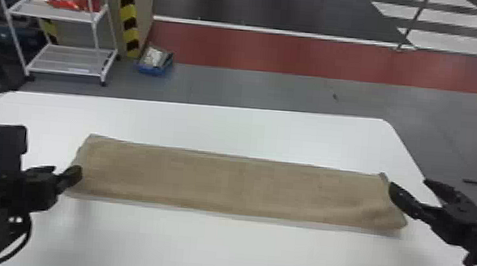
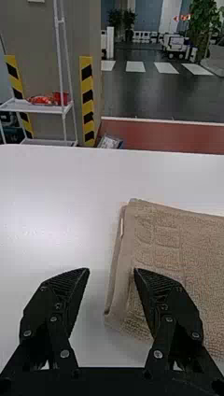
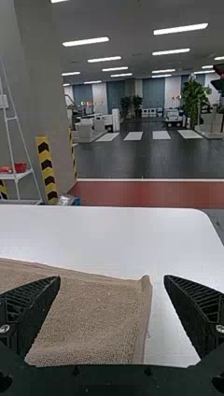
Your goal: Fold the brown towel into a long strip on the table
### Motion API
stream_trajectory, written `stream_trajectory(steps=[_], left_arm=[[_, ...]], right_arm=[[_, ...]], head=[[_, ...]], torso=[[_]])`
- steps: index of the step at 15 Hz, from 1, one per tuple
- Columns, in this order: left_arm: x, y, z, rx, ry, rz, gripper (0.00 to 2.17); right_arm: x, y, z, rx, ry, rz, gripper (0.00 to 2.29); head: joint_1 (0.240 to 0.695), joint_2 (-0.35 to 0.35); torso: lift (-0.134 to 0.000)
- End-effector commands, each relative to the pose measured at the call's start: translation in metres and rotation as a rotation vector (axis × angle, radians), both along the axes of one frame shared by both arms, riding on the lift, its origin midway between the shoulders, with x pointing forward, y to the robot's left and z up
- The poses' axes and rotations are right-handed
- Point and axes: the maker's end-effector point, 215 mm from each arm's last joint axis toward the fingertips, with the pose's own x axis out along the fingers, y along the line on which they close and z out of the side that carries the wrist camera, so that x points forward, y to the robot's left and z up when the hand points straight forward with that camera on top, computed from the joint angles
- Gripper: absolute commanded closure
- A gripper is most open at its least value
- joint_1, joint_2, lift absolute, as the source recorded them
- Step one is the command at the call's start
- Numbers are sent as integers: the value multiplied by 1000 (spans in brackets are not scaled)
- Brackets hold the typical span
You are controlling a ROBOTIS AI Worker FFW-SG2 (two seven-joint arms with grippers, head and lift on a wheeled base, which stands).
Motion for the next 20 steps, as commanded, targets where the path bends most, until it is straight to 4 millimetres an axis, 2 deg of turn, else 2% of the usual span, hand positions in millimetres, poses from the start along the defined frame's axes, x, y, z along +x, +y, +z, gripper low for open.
stream_trajectory(steps=[1, 3, 5, 6, 9, 10, 16, 20], left_arm=[[0, 2, 0, 4, 6, 0, 707], [0, 5, 0, 18, 6, 3, 711], [-2, 6, -2, 17, 15, 4, 1069], [-10, 6, -12, 12, 58, 5, 1281], [-25, 7, -22, -8, 121, 2, 1359], [-31, 8, -23, -18, 137, 4, 1447], [-60, 16, -8, -4, 129, 16, 1443], [-67, 13, -2, 3, 118, 13, 1443]], right_arm=[[4, 1, 1, 4, -4, 1, 63], [8, 2, 2, 9, -7, 1, 63], [13, 2, 6, 15, -13, 1, 63], [15, 3, 6, 20, -16, 2, 63], [20, 4, 6, 27, -17, 2, 63], [22, 4, 6, 31, -17, 1, 66], [21, 1, 3, 35, -11, -4, 66], [22, 3, 3, 35, -11, -1, 66]], head=[[695, -95], [695, -92], [695, -88], [695, -86], [695, -85], [695, -84], [695, -81], [695, -80]], torso=[[-115], [-115], [-115], [-115], [-115], [-115], [-115], [-115]])
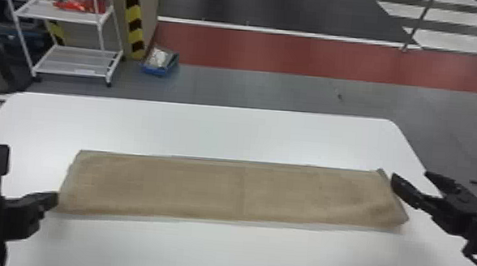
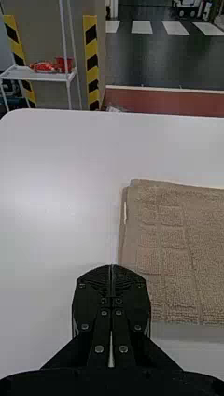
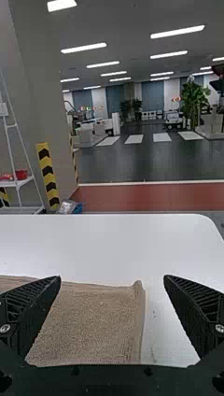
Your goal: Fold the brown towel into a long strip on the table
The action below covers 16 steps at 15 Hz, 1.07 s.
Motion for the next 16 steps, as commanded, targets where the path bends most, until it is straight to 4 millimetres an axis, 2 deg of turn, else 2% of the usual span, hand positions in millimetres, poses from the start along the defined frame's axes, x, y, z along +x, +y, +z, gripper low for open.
stream_trajectory(steps=[1, 4, 5, 6, 7, 9, 12, 14, 16], left_arm=[[-2, -2, 7, 6, -14, 4, 1440], [-10, 1, 15, 9, -21, 1, 1436], [-12, 1, 21, 19, -35, 9, 1234], [-8, 2, 32, 20, -71, 15, 853], [-3, 3, 43, 25, -108, 18, 650], [10, -4, 63, 29, -182, 6, 640], [32, -38, 91, 18, -305, -47, 100], [37, -71, 95, 16, -334, -87, 87], [40, -103, 113, 43, -430, -118, 87]], right_arm=[[0, 1, -2, 3, 5, 2, 66], [1, 5, 4, 7, -6, 8, 66], [0, 8, 7, 24, -17, 15, 70], [0, 12, 13, 29, -30, 24, 70], [1, 16, 16, 20, -28, 26, 70], [4, 37, 20, 28, -20, 52, 70], [4, 83, 43, 35, -61, 105, 70], [-5, 117, 64, 18, -89, 132, 70], [-21, 142, 80, 0, -107, 126, 70]], head=[[695, -80], [695, -79], [695, -78], [695, -77], [695, -73], [695, -66], [695, -42], [695, -29], [695, -28]], torso=[[-115], [-115], [-115], [-115], [-115], [-115], [-115], [-115], [-115]])
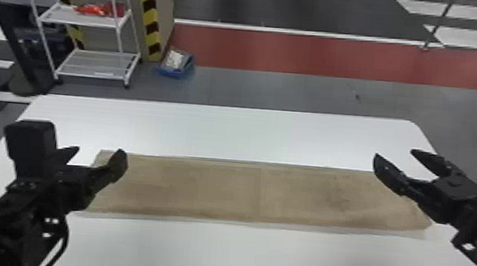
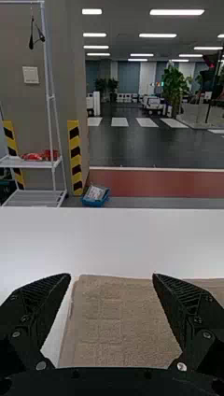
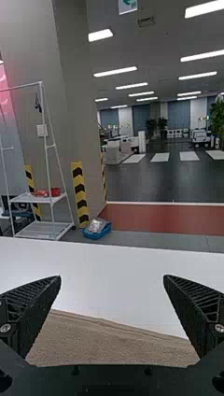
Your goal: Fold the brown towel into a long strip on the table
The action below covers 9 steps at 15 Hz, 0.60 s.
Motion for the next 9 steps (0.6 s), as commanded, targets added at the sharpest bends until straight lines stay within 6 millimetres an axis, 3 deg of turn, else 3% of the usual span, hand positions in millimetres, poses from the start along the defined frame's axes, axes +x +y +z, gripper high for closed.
stream_trajectory(steps=[1, 3, 5, 9], left_arm=[[6, -44, 27, 30, -143, -53, 87], [12, -80, 53, 71, -302, -98, 87], [9, -105, 45, 81, -305, -132, 87], [6, -106, 48, 66, -364, -103, 87]], right_arm=[[-21, 37, 21, -12, -34, 28, 70], [-32, 55, 23, -31, -39, 25, 70], [-40, 65, 29, -44, -80, 8, 70], [-50, 65, 34, -20, -158, -57, 73]], head=[[695, -29], [695, -36], [695, -49], [695, -80]], torso=[[-115], [-115], [-115], [-115]])
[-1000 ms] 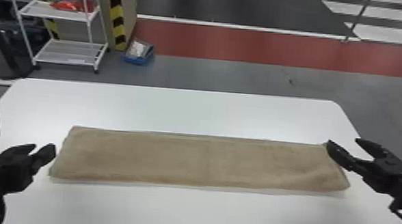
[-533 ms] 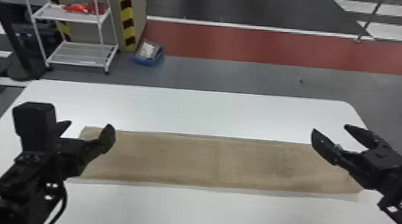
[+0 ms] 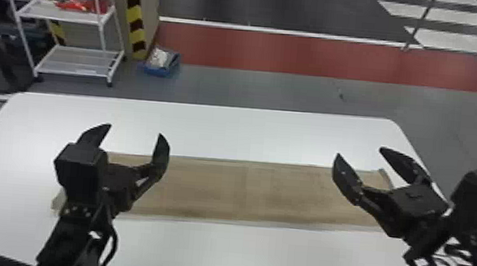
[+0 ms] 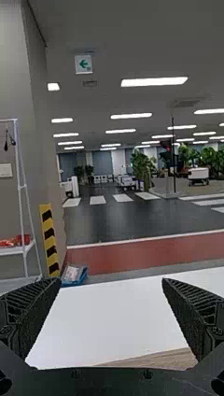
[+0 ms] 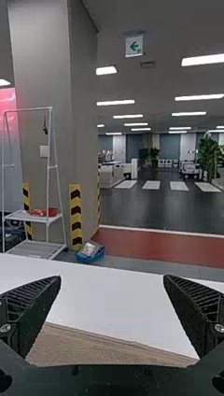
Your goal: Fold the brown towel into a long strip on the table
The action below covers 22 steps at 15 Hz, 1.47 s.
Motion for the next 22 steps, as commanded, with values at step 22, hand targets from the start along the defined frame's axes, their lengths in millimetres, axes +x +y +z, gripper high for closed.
stream_trajectory(steps=[22], left_arm=[[-14, 31, -7, -83, -46, 22, 87]], right_arm=[[-21, -10, -17, 89, -86, -31, 73]], head=[[695, -55]], torso=[[-115]])
